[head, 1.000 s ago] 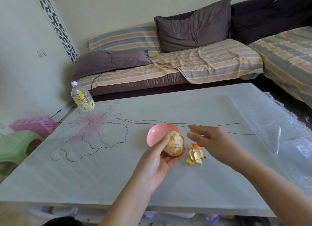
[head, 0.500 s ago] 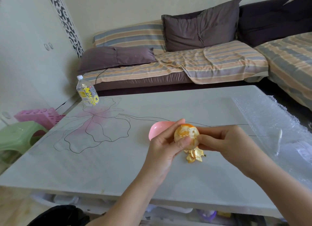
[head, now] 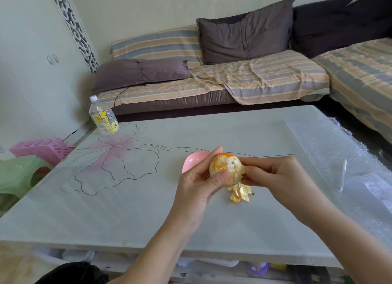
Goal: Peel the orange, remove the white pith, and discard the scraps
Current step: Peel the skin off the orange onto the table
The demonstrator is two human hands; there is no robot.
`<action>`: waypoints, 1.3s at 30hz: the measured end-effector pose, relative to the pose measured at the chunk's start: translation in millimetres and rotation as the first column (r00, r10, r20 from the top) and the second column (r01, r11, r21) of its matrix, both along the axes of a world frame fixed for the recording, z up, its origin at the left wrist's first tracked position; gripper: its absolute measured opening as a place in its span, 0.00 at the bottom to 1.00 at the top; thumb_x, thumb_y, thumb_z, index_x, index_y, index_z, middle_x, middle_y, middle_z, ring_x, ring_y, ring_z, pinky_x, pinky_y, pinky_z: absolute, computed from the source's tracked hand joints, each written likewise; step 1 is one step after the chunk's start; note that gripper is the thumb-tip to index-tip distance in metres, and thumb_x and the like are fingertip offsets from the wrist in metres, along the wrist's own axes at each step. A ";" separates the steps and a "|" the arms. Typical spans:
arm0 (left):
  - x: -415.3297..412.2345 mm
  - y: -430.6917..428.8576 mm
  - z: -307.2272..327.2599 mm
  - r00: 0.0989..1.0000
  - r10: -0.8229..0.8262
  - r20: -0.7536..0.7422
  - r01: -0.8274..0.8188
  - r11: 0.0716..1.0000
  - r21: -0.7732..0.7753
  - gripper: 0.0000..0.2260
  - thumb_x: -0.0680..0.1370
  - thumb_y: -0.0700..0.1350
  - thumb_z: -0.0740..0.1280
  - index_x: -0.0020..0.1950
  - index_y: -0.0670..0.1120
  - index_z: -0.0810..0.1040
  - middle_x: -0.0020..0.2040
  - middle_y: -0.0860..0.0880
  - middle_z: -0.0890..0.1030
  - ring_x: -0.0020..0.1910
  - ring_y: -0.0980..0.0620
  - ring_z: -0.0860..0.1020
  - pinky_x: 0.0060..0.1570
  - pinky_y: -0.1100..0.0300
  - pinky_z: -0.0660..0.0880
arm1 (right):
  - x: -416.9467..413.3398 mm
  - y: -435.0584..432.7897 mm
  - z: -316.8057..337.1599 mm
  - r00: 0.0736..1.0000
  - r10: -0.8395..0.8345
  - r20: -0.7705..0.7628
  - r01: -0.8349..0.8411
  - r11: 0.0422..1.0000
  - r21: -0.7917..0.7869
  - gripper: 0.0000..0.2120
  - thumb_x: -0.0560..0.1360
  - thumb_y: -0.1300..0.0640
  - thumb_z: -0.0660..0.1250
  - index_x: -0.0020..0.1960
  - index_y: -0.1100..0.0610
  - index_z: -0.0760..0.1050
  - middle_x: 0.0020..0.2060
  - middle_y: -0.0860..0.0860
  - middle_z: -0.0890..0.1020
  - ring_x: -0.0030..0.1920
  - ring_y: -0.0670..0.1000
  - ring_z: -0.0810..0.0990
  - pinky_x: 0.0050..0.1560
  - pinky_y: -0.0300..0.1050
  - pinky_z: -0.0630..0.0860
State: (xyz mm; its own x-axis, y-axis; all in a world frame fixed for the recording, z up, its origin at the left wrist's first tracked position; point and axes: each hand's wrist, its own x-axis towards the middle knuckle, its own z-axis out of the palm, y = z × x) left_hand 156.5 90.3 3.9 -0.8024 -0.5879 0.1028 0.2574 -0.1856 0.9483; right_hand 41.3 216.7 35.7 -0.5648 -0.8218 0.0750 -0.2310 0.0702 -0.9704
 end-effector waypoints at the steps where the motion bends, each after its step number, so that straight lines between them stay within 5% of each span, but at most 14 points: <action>1: 0.5 -1.4 1.9 1.000 -0.004 -0.012 0.005 1.000 0.011 0.30 0.59 0.50 0.81 0.60 0.49 0.81 0.60 0.40 0.79 0.56 0.48 0.80 0.52 0.56 0.78 | -2.2 -0.1 0.7 0.996 0.063 0.071 -0.062 0.998 -0.016 0.11 0.74 0.59 0.67 0.52 0.48 0.83 0.43 0.48 0.86 0.48 0.48 0.84 0.55 0.41 0.77; 8: 4.1 -2.6 7.0 0.993 -0.074 -0.088 0.080 0.995 0.067 0.31 0.57 0.53 0.82 0.58 0.48 0.82 0.69 0.31 0.66 0.53 0.49 0.81 0.48 0.57 0.78 | -1.0 -2.8 2.2 0.977 0.109 0.185 -0.078 0.983 -0.164 0.13 0.66 0.53 0.71 0.50 0.50 0.84 0.45 0.50 0.86 0.46 0.50 0.84 0.52 0.39 0.79; 14: 6.5 -1.3 9.3 0.998 -0.039 -0.055 0.040 0.999 0.010 0.32 0.57 0.55 0.82 0.59 0.49 0.82 0.66 0.33 0.71 0.54 0.47 0.80 0.48 0.58 0.78 | 4.7 -1.9 0.0 0.992 -0.036 -0.117 0.017 0.986 -0.163 0.12 0.72 0.58 0.69 0.44 0.41 0.84 0.34 0.53 0.83 0.38 0.53 0.81 0.42 0.46 0.77; 17: 6.8 1.1 10.0 0.998 -0.040 -0.043 0.040 0.999 0.001 0.31 0.57 0.55 0.82 0.59 0.51 0.82 0.60 0.40 0.80 0.54 0.48 0.81 0.49 0.58 0.78 | 7.9 -3.2 -0.9 0.966 -0.132 -0.221 0.093 0.979 -0.179 0.15 0.72 0.62 0.68 0.44 0.42 0.84 0.29 0.53 0.79 0.30 0.47 0.75 0.29 0.34 0.68; 22: 5.2 5.0 10.9 0.997 -0.057 -0.053 0.058 0.998 0.012 0.31 0.57 0.54 0.82 0.58 0.51 0.82 0.56 0.45 0.83 0.54 0.49 0.81 0.48 0.59 0.78 | 10.4 -6.8 -3.2 0.899 -0.275 -0.341 0.202 0.951 -0.234 0.16 0.70 0.65 0.68 0.40 0.44 0.83 0.25 0.52 0.76 0.28 0.48 0.71 0.29 0.30 0.64; 25: 4.5 4.0 11.1 0.995 -0.061 -0.076 0.066 0.996 0.057 0.30 0.57 0.53 0.82 0.58 0.48 0.83 0.58 0.40 0.80 0.52 0.47 0.82 0.47 0.58 0.78 | 6.7 -6.2 -1.0 0.946 -0.230 -0.229 0.181 0.959 -0.216 0.12 0.71 0.64 0.68 0.41 0.48 0.85 0.29 0.51 0.80 0.30 0.47 0.76 0.32 0.31 0.70; 29: 4.7 -2.6 10.9 0.991 -0.071 -0.109 0.081 0.993 0.090 0.29 0.58 0.53 0.82 0.58 0.47 0.82 0.61 0.36 0.72 0.52 0.46 0.81 0.50 0.53 0.79 | 1.1 -4.1 6.6 0.994 0.051 0.092 -0.034 0.983 -0.179 0.09 0.70 0.54 0.69 0.49 0.53 0.84 0.41 0.50 0.86 0.42 0.49 0.84 0.48 0.38 0.79; 32: 5.1 -4.7 11.1 0.989 -0.105 -0.107 0.114 0.990 0.083 0.29 0.58 0.53 0.82 0.57 0.47 0.83 0.61 0.37 0.72 0.52 0.45 0.80 0.50 0.52 0.79 | -0.8 -5.5 6.2 0.992 0.045 0.116 -0.022 0.980 -0.199 0.11 0.68 0.52 0.69 0.48 0.53 0.84 0.40 0.52 0.86 0.40 0.50 0.83 0.48 0.41 0.80; 36: 3.7 -3.7 9.7 0.991 -0.082 -0.105 0.090 0.993 0.079 0.29 0.59 0.52 0.82 0.58 0.46 0.82 0.61 0.34 0.73 0.53 0.42 0.80 0.51 0.51 0.79 | 4.9 -7.7 2.4 0.982 -0.134 -0.130 0.103 0.970 -0.221 0.07 0.73 0.59 0.68 0.44 0.49 0.84 0.32 0.47 0.83 0.33 0.42 0.79 0.37 0.32 0.75; 39: 2.0 -2.0 8.0 0.994 -0.056 -0.094 0.064 0.994 0.085 0.30 0.59 0.52 0.82 0.59 0.46 0.82 0.60 0.35 0.75 0.53 0.43 0.80 0.52 0.51 0.78 | 9.3 -12.7 -1.5 0.848 -0.295 -0.440 0.206 0.949 -0.238 0.09 0.76 0.59 0.66 0.42 0.48 0.83 0.31 0.46 0.80 0.35 0.45 0.78 0.36 0.36 0.73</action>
State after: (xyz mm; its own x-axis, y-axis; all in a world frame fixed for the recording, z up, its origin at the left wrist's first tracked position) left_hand 158.5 88.3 11.9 -0.8259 -0.5493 0.1273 0.3280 -0.2843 0.9009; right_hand 50.6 204.0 34.2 -0.6121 -0.6054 0.5088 -0.6547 0.0270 -0.7554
